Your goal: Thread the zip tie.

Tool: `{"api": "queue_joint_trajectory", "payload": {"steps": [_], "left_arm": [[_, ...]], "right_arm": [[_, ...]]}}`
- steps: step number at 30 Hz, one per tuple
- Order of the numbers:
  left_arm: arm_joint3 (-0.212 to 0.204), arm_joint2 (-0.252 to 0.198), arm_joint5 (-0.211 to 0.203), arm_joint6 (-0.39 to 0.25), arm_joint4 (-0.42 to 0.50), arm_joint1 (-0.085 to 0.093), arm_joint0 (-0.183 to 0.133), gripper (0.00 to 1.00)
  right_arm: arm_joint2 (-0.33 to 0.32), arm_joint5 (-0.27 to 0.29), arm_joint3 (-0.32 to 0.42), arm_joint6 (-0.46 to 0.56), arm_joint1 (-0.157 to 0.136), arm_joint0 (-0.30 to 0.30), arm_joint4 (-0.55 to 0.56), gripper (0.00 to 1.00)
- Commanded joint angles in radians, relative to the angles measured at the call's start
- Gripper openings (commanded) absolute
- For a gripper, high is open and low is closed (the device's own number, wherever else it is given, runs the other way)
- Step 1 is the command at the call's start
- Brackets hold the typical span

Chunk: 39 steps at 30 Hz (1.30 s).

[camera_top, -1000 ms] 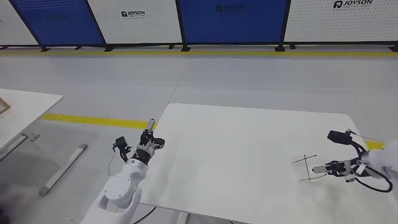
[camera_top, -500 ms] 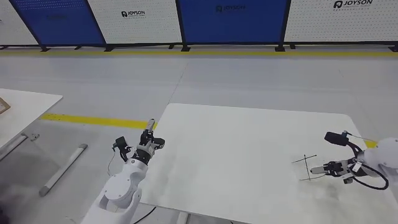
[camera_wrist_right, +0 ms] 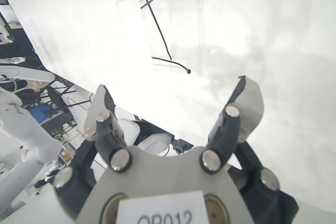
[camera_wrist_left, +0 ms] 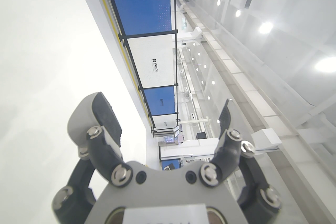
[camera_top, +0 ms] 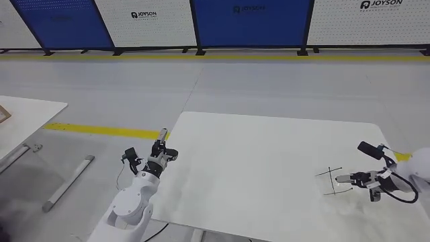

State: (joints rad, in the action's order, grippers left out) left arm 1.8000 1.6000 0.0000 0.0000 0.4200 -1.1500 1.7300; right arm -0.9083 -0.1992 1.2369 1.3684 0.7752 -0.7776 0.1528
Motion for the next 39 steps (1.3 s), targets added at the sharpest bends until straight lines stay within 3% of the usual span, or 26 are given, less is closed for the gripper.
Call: {"api": "queue_joint_trajectory", "payload": {"steps": [1, 8, 14, 17, 39], "left_arm": [[0.000, 0.000, 0.000, 0.000, 0.000, 0.000, 0.000, 1.00], [0.000, 0.000, 0.000, 0.000, 0.000, 0.000, 0.000, 1.00], [0.000, 0.000, 0.000, 0.000, 0.000, 0.000, 0.000, 1.00], [0.000, 0.000, 0.000, 0.000, 0.000, 0.000, 0.000, 1.00], [0.000, 0.000, 0.000, 0.000, 0.000, 0.000, 0.000, 1.00]], "right_arm": [[0.000, 0.000, 0.000, 0.000, 0.000, 0.000, 0.000, 1.00], [-0.001, -0.006, -0.006, 0.001, 0.000, -0.001, -0.005, 1.00], [0.006, -0.079, 0.000, 0.013, 0.003, 0.013, 0.032, 1.00], [0.046, -0.141, 0.016, 0.022, 0.011, 0.030, 0.071, 1.00], [0.060, -0.141, 0.004, 0.008, 0.023, 0.035, 0.090, 1.00]]}}
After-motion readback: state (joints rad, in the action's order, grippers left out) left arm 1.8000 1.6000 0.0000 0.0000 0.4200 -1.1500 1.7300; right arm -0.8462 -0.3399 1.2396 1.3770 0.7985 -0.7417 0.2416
